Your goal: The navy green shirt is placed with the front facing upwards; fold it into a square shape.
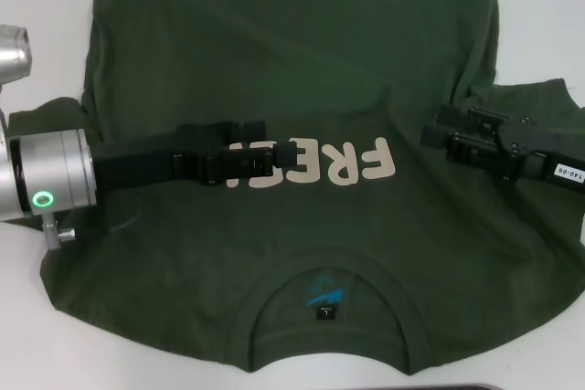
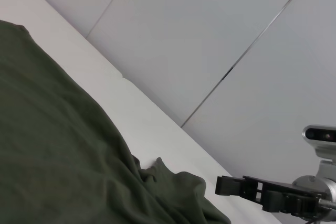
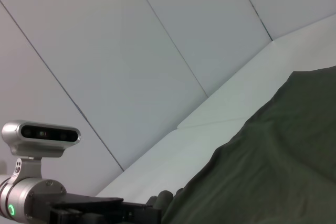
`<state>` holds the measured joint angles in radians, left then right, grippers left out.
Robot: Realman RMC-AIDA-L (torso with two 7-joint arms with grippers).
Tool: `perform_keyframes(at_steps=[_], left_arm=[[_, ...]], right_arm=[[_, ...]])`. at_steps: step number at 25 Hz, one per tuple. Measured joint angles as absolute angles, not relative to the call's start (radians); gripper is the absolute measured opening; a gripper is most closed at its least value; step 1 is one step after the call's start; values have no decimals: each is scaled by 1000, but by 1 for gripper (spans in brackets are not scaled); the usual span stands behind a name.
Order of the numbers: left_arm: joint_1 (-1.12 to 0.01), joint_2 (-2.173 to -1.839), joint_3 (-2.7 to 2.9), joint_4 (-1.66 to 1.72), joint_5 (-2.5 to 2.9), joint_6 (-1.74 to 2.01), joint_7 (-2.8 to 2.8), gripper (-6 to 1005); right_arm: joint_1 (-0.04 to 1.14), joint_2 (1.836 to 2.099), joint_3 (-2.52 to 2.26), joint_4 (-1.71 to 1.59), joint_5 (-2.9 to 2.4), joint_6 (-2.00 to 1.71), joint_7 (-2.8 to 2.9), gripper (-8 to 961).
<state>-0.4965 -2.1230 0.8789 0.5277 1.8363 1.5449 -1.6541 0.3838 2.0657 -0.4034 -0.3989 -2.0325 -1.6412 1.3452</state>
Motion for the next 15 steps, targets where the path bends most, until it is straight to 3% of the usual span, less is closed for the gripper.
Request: perform_keyframes(at_steps=[15], left_arm=[[-497,-2122,879,528,1837,1537,-1657,910]], right_arm=[[391,2068,-404,-399,-2031,-1641,1345,704]])
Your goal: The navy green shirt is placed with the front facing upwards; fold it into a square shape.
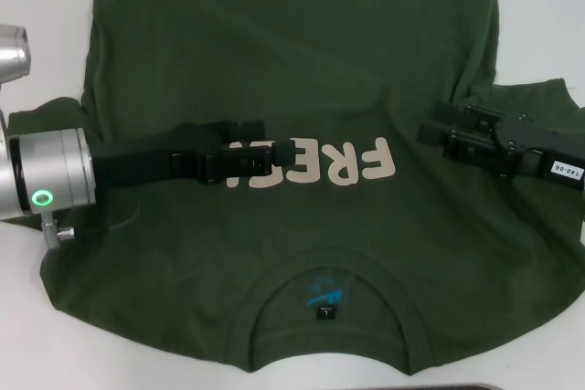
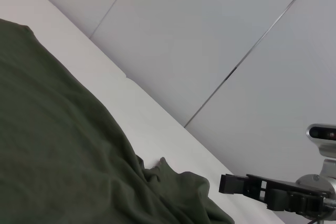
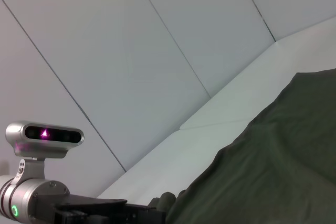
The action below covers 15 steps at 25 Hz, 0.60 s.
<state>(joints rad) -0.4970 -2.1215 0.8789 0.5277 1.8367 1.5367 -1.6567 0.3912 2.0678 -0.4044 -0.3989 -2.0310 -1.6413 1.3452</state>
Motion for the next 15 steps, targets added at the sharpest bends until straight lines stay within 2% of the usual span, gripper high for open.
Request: perform_keyframes(at_steps=[6,15], left_arm=[[-497,-2110,871,544,1846,1512,-1691,907],[-494,-2067,712,665,1973,1496,-1875,902]], right_arm=[[391,2068,-403,-399,-2029,-1642,1345,704],[393,2069,-402,-399,-2027,-1648,1351,703]])
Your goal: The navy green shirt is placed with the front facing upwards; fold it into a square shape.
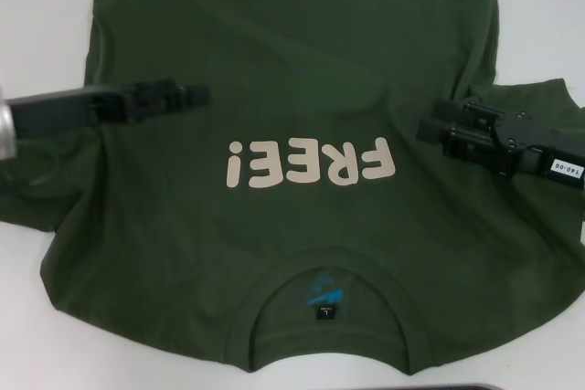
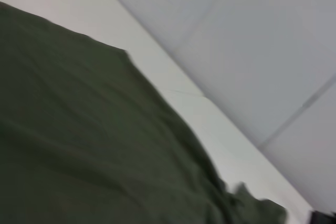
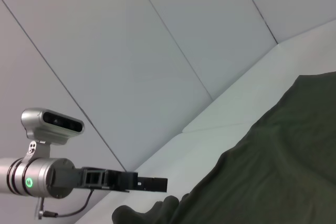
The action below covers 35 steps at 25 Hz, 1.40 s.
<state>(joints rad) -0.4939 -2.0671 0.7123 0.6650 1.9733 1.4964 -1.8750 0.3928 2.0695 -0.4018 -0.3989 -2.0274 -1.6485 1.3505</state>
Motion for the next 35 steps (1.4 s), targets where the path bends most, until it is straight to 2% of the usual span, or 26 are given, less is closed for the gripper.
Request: perform_keyframes(at_steps=[7,17,35], left_arm=[[-488,-2041,555,709,2099,1495,-1932,899],[-451,-2025,440,777,2174,1483,-1957,894],[-423,-2022,406,811,2272,1383,-1985,885]], right_arm=[[396,2072,-401,-399,-2026,-1647,1351,703],[403,2068,-400,-399,-2026,-1643,1360,704],[403,2068,-389,-399,-2026,-1641,1361,703]])
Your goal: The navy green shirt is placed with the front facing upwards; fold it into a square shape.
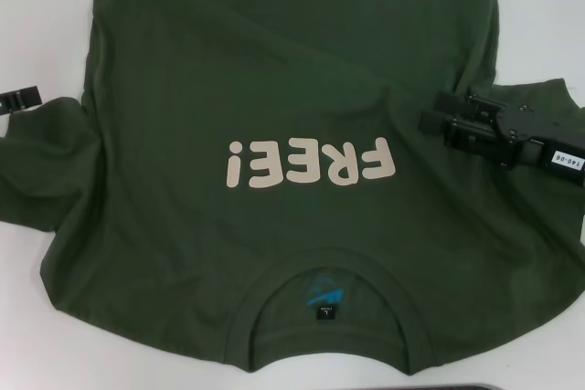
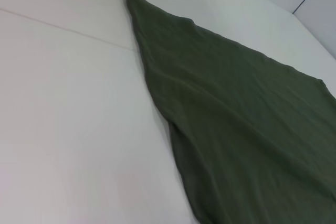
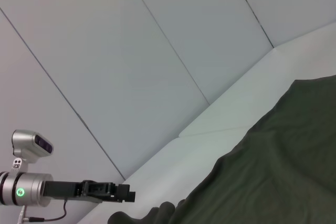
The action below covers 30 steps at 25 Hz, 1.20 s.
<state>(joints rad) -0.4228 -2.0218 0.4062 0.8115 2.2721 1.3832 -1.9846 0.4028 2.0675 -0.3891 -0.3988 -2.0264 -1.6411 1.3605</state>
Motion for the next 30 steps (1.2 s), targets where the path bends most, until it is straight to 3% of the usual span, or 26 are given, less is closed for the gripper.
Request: perform_keyframes(at_steps=[30], left_arm=[[-377,-2028,361,836,2356,1404,-1998,871]], right_arm=[[401,2067,-390,-399,-2025,-1636,1360,704]])
